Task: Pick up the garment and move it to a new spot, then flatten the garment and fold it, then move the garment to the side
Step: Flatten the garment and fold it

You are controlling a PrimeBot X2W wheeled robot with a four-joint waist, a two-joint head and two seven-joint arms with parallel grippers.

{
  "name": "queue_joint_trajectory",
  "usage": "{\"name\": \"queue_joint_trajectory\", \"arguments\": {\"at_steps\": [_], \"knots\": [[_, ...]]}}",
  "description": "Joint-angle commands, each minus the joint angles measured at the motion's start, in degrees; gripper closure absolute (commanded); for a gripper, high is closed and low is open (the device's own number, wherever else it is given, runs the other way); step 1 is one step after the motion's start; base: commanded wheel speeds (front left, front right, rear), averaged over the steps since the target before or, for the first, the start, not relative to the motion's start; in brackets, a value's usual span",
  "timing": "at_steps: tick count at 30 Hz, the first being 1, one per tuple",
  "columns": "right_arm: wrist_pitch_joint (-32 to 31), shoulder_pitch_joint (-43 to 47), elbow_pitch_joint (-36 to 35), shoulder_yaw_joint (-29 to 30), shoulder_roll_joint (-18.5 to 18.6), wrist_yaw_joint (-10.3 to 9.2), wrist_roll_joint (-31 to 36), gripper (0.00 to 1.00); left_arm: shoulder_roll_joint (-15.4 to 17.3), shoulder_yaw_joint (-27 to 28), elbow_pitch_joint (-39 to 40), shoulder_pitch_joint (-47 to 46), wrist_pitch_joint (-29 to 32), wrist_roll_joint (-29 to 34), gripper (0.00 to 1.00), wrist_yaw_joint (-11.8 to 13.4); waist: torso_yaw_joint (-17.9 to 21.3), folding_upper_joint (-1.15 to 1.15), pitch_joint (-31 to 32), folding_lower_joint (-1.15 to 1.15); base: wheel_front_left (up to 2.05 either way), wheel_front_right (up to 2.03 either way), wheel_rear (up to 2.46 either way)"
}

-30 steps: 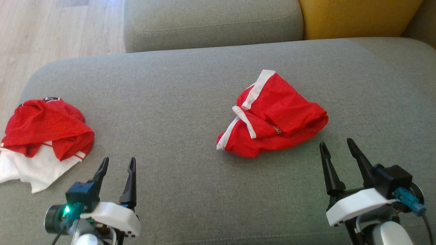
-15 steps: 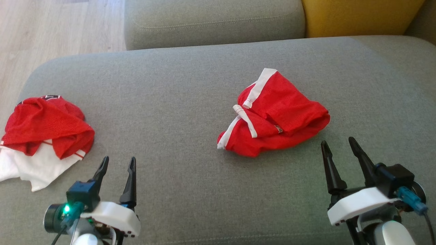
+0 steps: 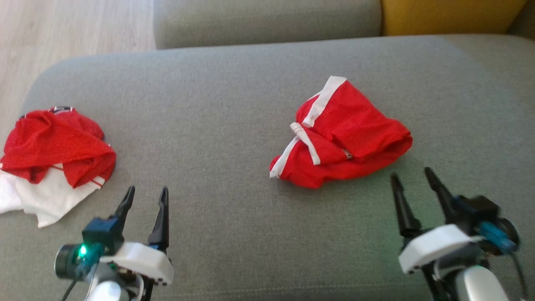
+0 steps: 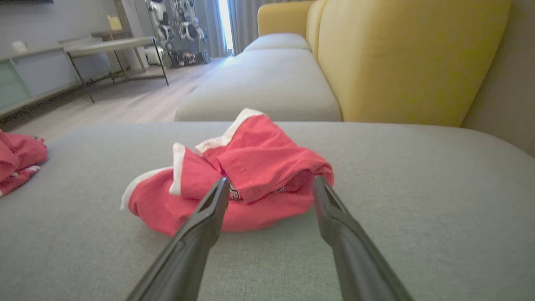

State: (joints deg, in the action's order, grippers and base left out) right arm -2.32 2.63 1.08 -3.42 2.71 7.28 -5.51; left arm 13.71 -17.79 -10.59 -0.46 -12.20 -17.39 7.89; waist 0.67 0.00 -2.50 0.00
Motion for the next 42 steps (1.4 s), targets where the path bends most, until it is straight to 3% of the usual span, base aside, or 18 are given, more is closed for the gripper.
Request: {"name": "queue_joint_trajectory", "arguments": {"at_steps": [1, 8, 18, 19, 20, 21, 22, 28, 33, 42], "knots": [[-1.29, -4.20, -0.58, -2.60, 0.32, 0.21, 1.19, 0.00, 1.20, 1.91, 2.23, -4.70, -0.42, -0.18, 0.00, 0.10, -0.72, 0.00, -1.62, 0.00, 0.00, 0.00, 0.00], [-6.45, -11.19, 5.27, -6.74, 3.02, 0.21, 4.51, 0.00, 0.38, 0.89, 2.02, -8.37, -1.18, 0.19, 0.00, -0.77, -3.47, 0.00, -6.76, 0.00, 0.00, 0.00, 0.00], [-10.70, -16.20, 9.78, -5.24, 4.02, 0.21, 8.94, 0.00, -1.39, 0.20, 0.00, -11.85, -2.34, 0.46, 0.00, -1.66, -5.99, 0.00, -10.58, 0.00, 0.00, 0.00, 0.00], [-10.95, -16.37, 9.94, -4.70, 3.97, 0.21, 9.19, 0.20, -1.51, 0.25, -0.21, -12.04, -2.42, 0.48, 0.00, -1.71, -6.03, 0.00, -10.74, 0.00, 0.00, 0.00, 0.00], [-11.15, -16.45, 10.06, -3.89, 3.88, 0.21, 9.55, 0.58, -1.63, 0.29, -0.39, -12.20, -2.48, 0.51, 0.00, -1.75, -6.06, 0.00, -10.88, 0.00, 0.00, 0.00, 0.00], [-11.31, -16.50, 10.15, -3.15, 3.71, 0.21, 9.82, 0.89, -1.73, 0.33, -0.54, -12.34, -2.54, 0.56, 0.00, -1.78, -6.06, 0.00, -11.04, 0.00, 0.00, 0.00, 0.00], [-11.58, -16.50, 10.21, -2.54, 3.58, 0.21, 10.09, 1.00, -1.84, 0.37, -0.67, -12.47, -2.59, 0.60, 0.00, -1.81, -6.04, 0.00, -11.15, 0.00, 0.00, 0.00, 0.00], [-11.49, -16.92, 7.89, 0.33, 2.79, 0.21, 10.35, 1.00, -2.04, 0.89, -1.33, -13.14, -2.74, 0.84, 0.00, -2.24, -5.22, 0.00, -11.73, 0.00, 0.00, 0.00, 0.00], [-10.04, -19.32, 6.53, 6.12, 2.75, 0.21, 9.71, 1.00, -2.24, 1.37, -1.09, -13.58, -2.78, 1.25, 0.00, -2.47, -4.37, 0.00, -12.07, 0.00, 0.00, 0.00, 0.00], [-7.65, -29.26, 17.42, 20.81, 5.35, 0.21, 8.42, 1.00, -2.68, 2.27, -0.45, -14.78, -2.79, 2.20, 0.00, -3.44, -4.34, 0.00, -13.60, 0.00, 0.00, 0.00, 0.00]]}}
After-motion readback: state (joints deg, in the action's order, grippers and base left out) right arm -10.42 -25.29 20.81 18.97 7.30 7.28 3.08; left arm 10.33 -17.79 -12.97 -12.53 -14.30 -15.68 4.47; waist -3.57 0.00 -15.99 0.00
